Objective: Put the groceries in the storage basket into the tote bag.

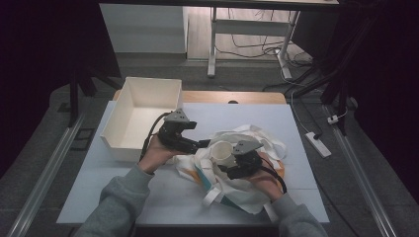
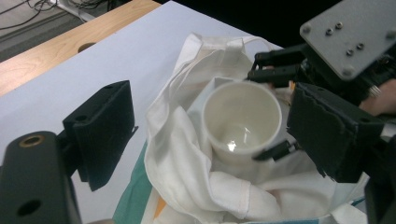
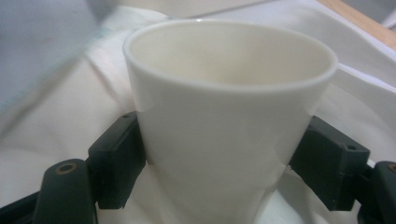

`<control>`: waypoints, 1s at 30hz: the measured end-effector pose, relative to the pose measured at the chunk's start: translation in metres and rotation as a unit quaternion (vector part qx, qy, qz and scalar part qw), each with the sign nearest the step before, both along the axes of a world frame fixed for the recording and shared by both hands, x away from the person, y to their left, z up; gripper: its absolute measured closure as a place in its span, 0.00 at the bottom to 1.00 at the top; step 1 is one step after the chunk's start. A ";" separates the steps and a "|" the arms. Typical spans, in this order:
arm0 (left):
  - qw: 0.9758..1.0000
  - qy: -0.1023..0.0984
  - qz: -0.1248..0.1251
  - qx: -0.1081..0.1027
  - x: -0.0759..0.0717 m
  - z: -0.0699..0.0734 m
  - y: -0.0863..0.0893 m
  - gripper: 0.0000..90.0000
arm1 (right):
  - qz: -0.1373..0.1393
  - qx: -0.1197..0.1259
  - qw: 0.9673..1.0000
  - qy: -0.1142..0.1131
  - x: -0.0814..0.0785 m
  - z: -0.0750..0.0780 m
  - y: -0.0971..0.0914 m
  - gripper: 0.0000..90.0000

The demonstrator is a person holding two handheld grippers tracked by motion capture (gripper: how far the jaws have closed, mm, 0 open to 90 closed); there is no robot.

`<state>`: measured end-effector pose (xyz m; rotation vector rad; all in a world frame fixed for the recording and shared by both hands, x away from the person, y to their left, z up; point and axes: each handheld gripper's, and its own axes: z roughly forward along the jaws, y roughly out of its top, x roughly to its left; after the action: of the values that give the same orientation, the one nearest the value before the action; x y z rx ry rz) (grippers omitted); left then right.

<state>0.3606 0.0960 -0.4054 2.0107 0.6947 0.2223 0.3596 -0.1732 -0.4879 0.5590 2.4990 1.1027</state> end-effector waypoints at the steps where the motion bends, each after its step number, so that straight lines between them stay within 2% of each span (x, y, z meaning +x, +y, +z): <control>1: 1.000 0.000 0.000 0.000 0.000 0.000 0.000 0.17 | -0.007 -0.004 1.000 -0.002 0.001 0.000 -0.004 0.24; 2: 1.000 0.000 -0.001 0.001 0.000 0.000 0.000 0.17 | -0.013 -0.009 1.000 0.002 0.004 0.000 -0.009 0.24; 4: 1.000 0.001 -0.001 0.002 0.000 -0.001 0.001 0.17 | -0.024 -0.013 0.999 0.030 0.009 -0.002 -0.020 0.24; 8: 1.000 0.003 -0.001 0.004 0.001 -0.001 0.001 0.17 | -0.034 -0.010 0.999 0.032 0.013 -0.006 -0.032 0.24; 22: 1.000 0.010 -0.005 0.012 0.003 -0.006 -0.001 0.17 | -0.038 -0.007 0.999 0.037 0.013 -0.007 -0.031 0.24; 26: 1.000 0.015 -0.007 0.009 0.001 -0.006 0.000 0.17 | -0.049 -0.013 0.998 0.036 0.010 -0.002 -0.031 0.13; 27: 1.000 0.018 -0.010 0.004 0.001 -0.005 0.001 0.17 | -0.054 -0.011 0.998 0.030 0.008 0.001 -0.033 0.13; 30: 1.000 0.020 -0.009 0.005 -0.001 -0.005 0.002 0.18 | -0.059 0.019 0.998 0.024 0.003 0.011 -0.040 0.12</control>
<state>0.3596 0.0983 -0.4107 2.0346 0.7005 0.1748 0.3621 -0.2132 -0.4769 0.7415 2.4537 1.1073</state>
